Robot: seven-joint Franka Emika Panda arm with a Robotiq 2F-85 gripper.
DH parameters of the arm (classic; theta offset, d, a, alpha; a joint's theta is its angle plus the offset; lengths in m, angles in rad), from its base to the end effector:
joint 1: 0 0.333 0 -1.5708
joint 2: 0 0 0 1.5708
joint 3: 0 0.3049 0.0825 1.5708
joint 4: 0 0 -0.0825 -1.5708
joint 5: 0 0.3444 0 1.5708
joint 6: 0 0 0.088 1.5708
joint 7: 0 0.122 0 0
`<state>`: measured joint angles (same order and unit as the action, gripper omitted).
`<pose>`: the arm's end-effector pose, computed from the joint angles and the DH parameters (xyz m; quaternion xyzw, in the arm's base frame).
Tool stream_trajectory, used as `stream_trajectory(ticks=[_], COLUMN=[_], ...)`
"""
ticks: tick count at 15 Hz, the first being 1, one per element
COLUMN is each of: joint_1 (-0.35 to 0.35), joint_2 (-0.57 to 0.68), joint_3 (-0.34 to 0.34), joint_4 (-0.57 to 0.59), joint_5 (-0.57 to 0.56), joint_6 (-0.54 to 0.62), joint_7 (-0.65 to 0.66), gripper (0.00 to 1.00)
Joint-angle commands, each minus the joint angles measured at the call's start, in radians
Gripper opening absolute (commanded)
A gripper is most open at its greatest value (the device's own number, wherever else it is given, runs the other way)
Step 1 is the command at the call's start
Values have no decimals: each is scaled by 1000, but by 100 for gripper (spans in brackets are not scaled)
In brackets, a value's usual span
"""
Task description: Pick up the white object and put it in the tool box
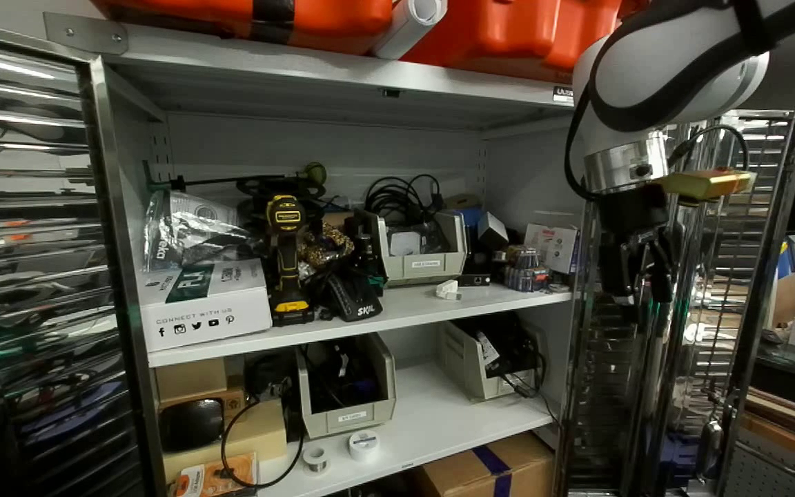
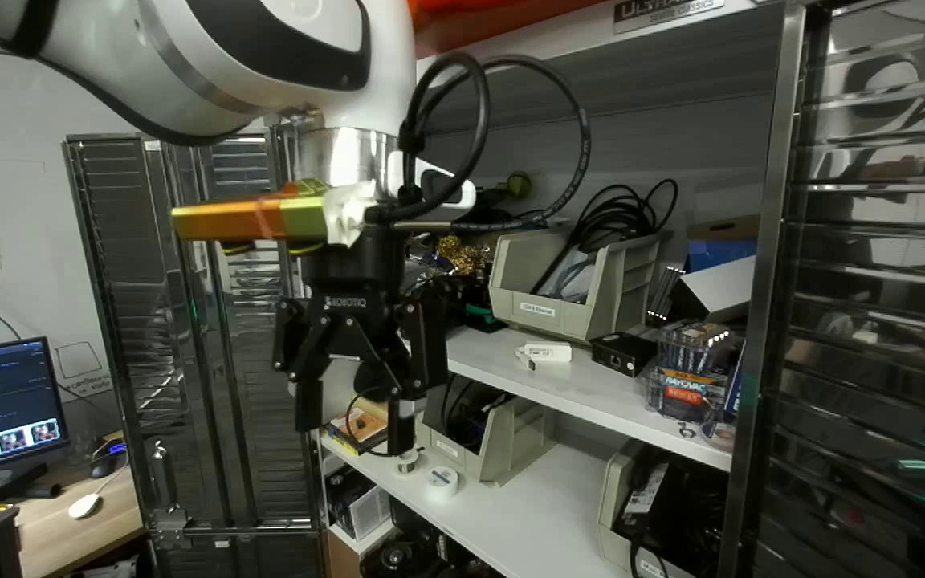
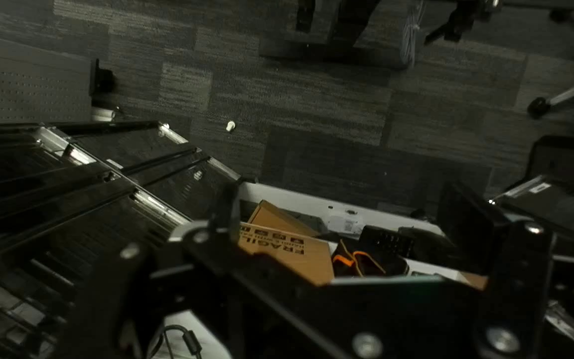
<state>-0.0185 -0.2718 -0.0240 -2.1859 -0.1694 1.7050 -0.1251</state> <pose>0.4098 -0.0364 0.4743 0.9895 0.0617 -0.1102 0.0701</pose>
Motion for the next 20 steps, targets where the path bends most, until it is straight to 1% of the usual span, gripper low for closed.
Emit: stream_trajectory(ticks=[1,5,7,13,16,19,20], joint_1=[-1,-7,-7,4,15,30,22], joint_2=[147,329,412,601,673,726,669], joint_3=[1,0,-5,-9,-8,-10,-14], joint_4=[96,231,328,649,771,823,717], joint_5=[31,28,32,70,84,76,76], joint_6=[101,212,234,215,215,205,243], joint_7=[79,173,223,334,371,381,363], gripper=[100,100,100,100,100,100,100])
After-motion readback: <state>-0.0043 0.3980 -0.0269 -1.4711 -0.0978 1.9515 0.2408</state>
